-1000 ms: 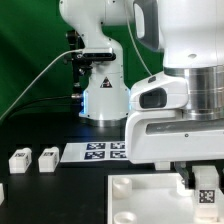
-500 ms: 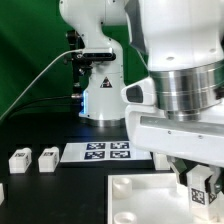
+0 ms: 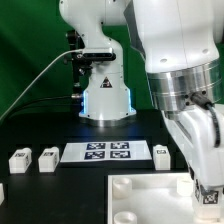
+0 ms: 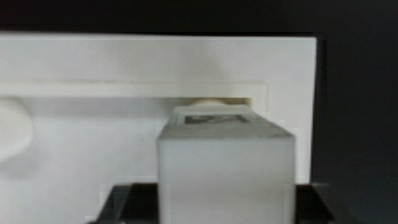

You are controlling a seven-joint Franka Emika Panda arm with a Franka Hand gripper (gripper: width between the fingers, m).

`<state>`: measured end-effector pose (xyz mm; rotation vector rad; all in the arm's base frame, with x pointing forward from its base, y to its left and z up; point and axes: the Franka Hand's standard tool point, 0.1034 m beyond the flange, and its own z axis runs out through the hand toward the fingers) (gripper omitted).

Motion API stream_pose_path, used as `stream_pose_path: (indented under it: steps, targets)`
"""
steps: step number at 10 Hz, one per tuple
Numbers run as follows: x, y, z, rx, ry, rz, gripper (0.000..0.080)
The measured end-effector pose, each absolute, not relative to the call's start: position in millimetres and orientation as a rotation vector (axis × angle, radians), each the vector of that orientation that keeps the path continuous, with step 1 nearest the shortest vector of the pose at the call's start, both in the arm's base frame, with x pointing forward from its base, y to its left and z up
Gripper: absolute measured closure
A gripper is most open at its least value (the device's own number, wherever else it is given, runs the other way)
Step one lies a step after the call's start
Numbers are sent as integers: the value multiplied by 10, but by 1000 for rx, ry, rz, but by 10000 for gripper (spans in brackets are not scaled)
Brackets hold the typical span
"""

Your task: Assemble one leg

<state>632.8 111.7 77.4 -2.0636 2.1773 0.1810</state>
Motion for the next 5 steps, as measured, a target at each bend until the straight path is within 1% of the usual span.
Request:
stream_pose_path:
  steps: [2,3,4,5]
  targets:
    - [6324,1117,773,-2103,2146,176,508]
    - [6318,1120,760,-2168,2077,171,416]
    - [6293,1126,705,-2322,1910,159,416]
    - [6273,1152,694,-2461,1730,156,265]
